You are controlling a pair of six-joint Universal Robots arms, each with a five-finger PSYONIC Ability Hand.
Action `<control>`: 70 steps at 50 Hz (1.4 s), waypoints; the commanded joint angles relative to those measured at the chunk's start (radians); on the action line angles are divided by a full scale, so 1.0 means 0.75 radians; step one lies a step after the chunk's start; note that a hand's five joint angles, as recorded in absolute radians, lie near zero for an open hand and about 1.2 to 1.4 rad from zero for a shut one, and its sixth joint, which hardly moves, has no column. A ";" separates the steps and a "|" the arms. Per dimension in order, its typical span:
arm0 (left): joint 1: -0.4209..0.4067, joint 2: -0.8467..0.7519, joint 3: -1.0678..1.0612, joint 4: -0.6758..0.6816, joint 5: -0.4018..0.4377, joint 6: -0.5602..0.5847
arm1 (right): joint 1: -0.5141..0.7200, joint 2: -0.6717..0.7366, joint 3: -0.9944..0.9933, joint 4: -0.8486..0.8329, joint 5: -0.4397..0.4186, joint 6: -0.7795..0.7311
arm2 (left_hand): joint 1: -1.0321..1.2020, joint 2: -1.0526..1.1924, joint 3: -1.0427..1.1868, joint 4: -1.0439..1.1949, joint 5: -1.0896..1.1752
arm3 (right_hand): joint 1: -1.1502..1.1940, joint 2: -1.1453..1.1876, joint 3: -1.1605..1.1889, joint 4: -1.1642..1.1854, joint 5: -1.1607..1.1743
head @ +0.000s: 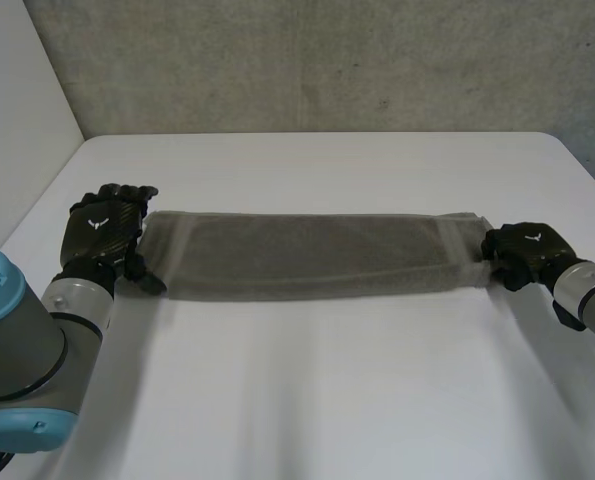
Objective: Fold the towel.
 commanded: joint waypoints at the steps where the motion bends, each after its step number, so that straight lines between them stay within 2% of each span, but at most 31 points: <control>1: -0.010 0.005 -0.008 0.000 -0.001 -0.001 | -0.180 -0.115 -0.043 0.050 0.018 -0.066 | -0.106 -0.108 -0.088 -0.115 -0.287 | 0.094 0.095 0.128 0.073 0.089; 4: -0.010 0.021 -0.008 0.000 -0.001 -0.003 | -0.226 -0.139 -0.073 0.093 0.020 -0.120 | -0.107 -0.108 -0.088 -0.115 -0.287 | 0.094 0.095 0.128 0.073 0.089; 6: -0.010 0.036 -0.008 0.000 -0.001 -0.011 | -0.268 -0.158 -0.161 0.205 0.022 -0.260 | -0.106 -0.108 -0.088 -0.115 -0.287 | 0.094 0.095 0.128 0.073 0.089; 10: -0.014 0.068 0.019 -0.004 -0.007 -0.078 | -0.244 -0.170 -0.258 0.330 0.041 -0.406 | -0.071 -0.072 -0.053 -0.080 -0.252 | 0.094 0.095 0.128 0.073 0.089; 14: -0.014 0.093 0.046 -0.004 -0.005 -0.152 | -0.014 -0.197 -0.402 0.479 0.065 -0.451 | -0.071 -0.072 -0.053 -0.079 -0.252 | 0.094 0.095 0.128 0.073 0.089; 15: -0.014 0.099 0.064 -0.018 -0.005 -0.178 | -0.013 -0.197 -0.403 0.480 0.065 -0.451 | -0.071 -0.072 -0.053 -0.079 -0.252 | 0.094 0.095 0.128 0.073 0.089; 17: -0.016 0.101 0.086 -0.022 -0.005 -0.197 | 0.164 -0.199 -0.474 0.486 0.100 -0.449 | -0.071 -0.072 -0.053 -0.079 -0.252 | 0.094 0.095 0.128 0.073 0.089; 18: -0.016 0.103 0.103 -0.026 -0.007 -0.207 | 0.165 -0.199 -0.474 0.486 0.100 -0.449 | -0.071 -0.072 -0.053 -0.079 -0.252 | 0.094 0.095 0.128 0.073 0.089; 20: -0.018 0.103 0.115 -0.033 -0.005 -0.205 | 0.397 -0.180 -0.556 0.480 0.133 -0.453 | -0.071 -0.072 -0.053 -0.079 -0.252 | 0.094 0.095 0.128 0.073 0.089; 21: -0.020 0.103 0.125 -0.041 -0.005 -0.203 | 0.398 -0.180 -0.556 0.480 0.133 -0.453 | -0.071 -0.072 -0.053 -0.079 -0.252 | 0.094 0.095 0.128 0.073 0.089; 22: -0.020 0.103 0.125 -0.041 -0.005 -0.203 | 0.510 -0.156 -0.611 0.476 0.159 -0.459 | -0.071 -0.072 -0.053 -0.079 -0.252 | 0.094 0.095 0.128 0.073 0.089; 23: -0.024 0.103 0.137 -0.045 -0.005 -0.203 | 0.511 -0.156 -0.611 0.476 0.159 -0.459 | -0.075 -0.076 -0.057 -0.083 -0.255 | 0.094 0.095 0.128 0.073 0.089; 25: -0.036 0.101 0.152 -0.047 -0.007 -0.203 | 0.708 -0.034 -0.742 0.463 0.206 -0.459 | -0.071 -0.072 -0.053 -0.079 -0.252 | 0.094 0.095 0.128 0.073 0.089; 26: -0.044 0.097 0.166 -0.049 -0.007 -0.203 | 0.709 -0.033 -0.742 0.463 0.206 -0.459 | -0.071 -0.072 -0.053 -0.079 -0.252 | 0.094 0.095 0.128 0.073 0.089; 28: -0.051 0.091 0.178 -0.049 -0.007 -0.203 | 0.878 0.093 -0.864 0.457 0.241 -0.459 | -0.071 -0.072 -0.053 -0.079 -0.252 | 0.094 0.095 0.128 0.073 0.089; 36: -0.061 0.056 0.215 -0.049 -0.009 -0.203 | 1.126 0.363 -1.000 0.461 0.249 -0.443 | -0.075 -0.076 -0.057 -0.083 -0.255 | 0.094 0.095 0.128 0.073 0.089; 37: -0.063 0.048 0.215 -0.049 -0.009 -0.203 | 1.126 0.364 -1.000 0.461 0.249 -0.443 | -0.071 -0.072 -0.053 -0.080 -0.252 | 0.094 0.095 0.128 0.073 0.089; 38: -0.065 0.040 0.215 -0.047 -0.009 -0.201 | 1.147 0.374 -1.000 0.455 0.249 -0.437 | -0.071 -0.072 -0.053 -0.079 -0.252 | -0.265 -0.264 -0.231 -0.286 -0.270; 39: -0.065 0.040 0.215 -0.047 -0.009 -0.201 | 1.147 0.374 -1.000 0.449 0.253 -0.419 | -0.071 -0.072 -0.053 -0.079 -0.252 | -0.877 -0.876 -0.843 -0.898 -0.882; 40: -0.065 0.030 0.215 -0.047 -0.007 -0.201 | 1.147 0.374 -1.000 0.449 0.253 -0.419 | -0.075 -0.076 -0.057 -0.083 -0.255 | -0.883 -0.882 -0.849 -0.904 -0.888; 41: -0.065 0.017 0.217 -0.047 -0.007 -0.199 | 1.145 0.374 -0.996 0.439 0.264 -0.384 | -0.075 -0.076 -0.057 -0.083 -0.255 | -1.398 -1.397 -1.364 -1.420 -1.404; 42: -0.065 0.017 0.217 -0.047 -0.007 -0.199 | 1.147 0.374 -0.992 0.431 0.286 -0.335 | -0.075 -0.076 -0.057 -0.083 -0.255 | -1.535 -1.534 -1.501 -1.556 -1.540; 47: -0.077 -0.030 0.240 -0.047 -0.007 -0.199 | 1.100 0.282 -0.918 0.447 0.370 -0.183 | -0.071 -0.072 -0.053 -0.080 -0.252 | -1.535 -1.534 -1.501 -1.556 -1.540; 48: -0.077 -0.030 0.240 -0.047 -0.007 -0.199 | 1.047 0.207 -0.835 0.449 0.392 -0.147 | -0.071 -0.072 -0.053 -0.079 -0.252 | -1.535 -1.534 -1.501 -1.556 -1.540; 49: -0.095 -0.044 0.248 -0.047 -0.007 -0.199 | 1.047 0.206 -0.834 0.449 0.393 -0.147 | -0.075 -0.076 -0.057 -0.083 -0.255 | -1.535 -1.534 -1.501 -1.556 -1.540; 51: -0.116 -0.056 0.258 -0.047 -0.009 -0.199 | 0.949 0.070 -0.608 0.429 0.393 -0.118 | -0.075 -0.076 -0.057 -0.083 -0.255 | -1.535 -1.534 -1.501 -1.556 -1.540; 55: -0.185 -0.093 0.277 -0.047 -0.007 -0.197 | 0.877 -0.023 -0.411 0.382 0.393 -0.120 | -0.071 -0.072 -0.053 -0.079 -0.252 | -1.535 -1.534 -1.501 -1.556 -1.540; 60: -0.292 -0.146 0.326 -0.053 -0.005 -0.197 | 0.720 -0.166 -0.058 0.218 0.368 -0.116 | -0.067 -0.069 -0.049 -0.076 -0.248 | -1.535 -1.534 -1.501 -1.556 -1.540; 65: -0.396 -0.214 0.395 -0.092 -0.005 -0.195 | 0.634 -0.223 0.114 0.087 0.333 -0.120 | -0.032 -0.033 -0.014 -0.040 -0.212 | -1.535 -1.534 -1.501 -1.556 -1.540; 70: -0.498 -0.338 0.528 -0.239 -0.003 -0.193 | 0.601 -0.242 0.219 -0.015 0.317 -0.116 | -0.024 -0.025 -0.006 -0.032 -0.205 | -1.535 -1.534 -1.501 -1.556 -1.540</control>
